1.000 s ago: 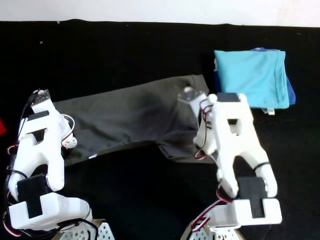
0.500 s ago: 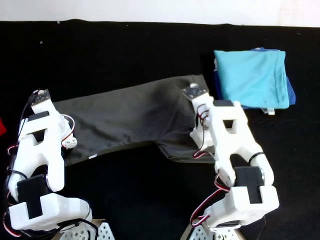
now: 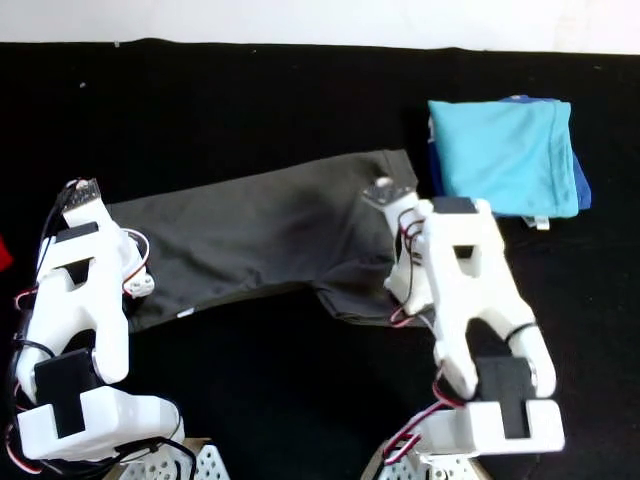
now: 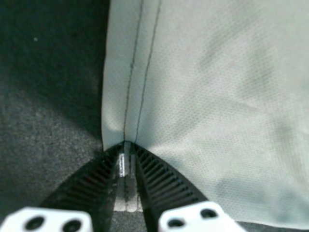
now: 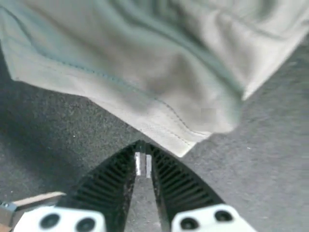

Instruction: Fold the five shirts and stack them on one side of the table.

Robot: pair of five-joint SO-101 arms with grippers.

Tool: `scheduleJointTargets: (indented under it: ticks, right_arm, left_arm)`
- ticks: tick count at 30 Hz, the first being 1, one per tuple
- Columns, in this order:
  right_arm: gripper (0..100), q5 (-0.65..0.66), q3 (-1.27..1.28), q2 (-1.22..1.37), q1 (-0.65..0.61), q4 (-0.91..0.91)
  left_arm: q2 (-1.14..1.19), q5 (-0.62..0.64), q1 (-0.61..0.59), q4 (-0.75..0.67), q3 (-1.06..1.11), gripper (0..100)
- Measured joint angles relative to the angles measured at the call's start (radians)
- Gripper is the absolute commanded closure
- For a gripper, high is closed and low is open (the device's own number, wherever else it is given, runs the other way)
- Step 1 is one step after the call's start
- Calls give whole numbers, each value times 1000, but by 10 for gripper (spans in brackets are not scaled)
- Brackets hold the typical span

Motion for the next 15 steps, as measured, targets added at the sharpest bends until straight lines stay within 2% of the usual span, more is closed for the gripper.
scheduleJointTargets:
  ticks: [5, 10, 15]
  right_arm:
    - [993, 0, 55, -44, 0, -135]
    - [993, 0, 103, 32, 17, -301]
    - [993, 0, 104, 92, 38, -290]
  left_arm:
    - [0, 0, 0, 0, 0, 992]
    - [0, 0, 0, 0, 0, 992]
    - [0, 0, 0, 0, 0, 992]
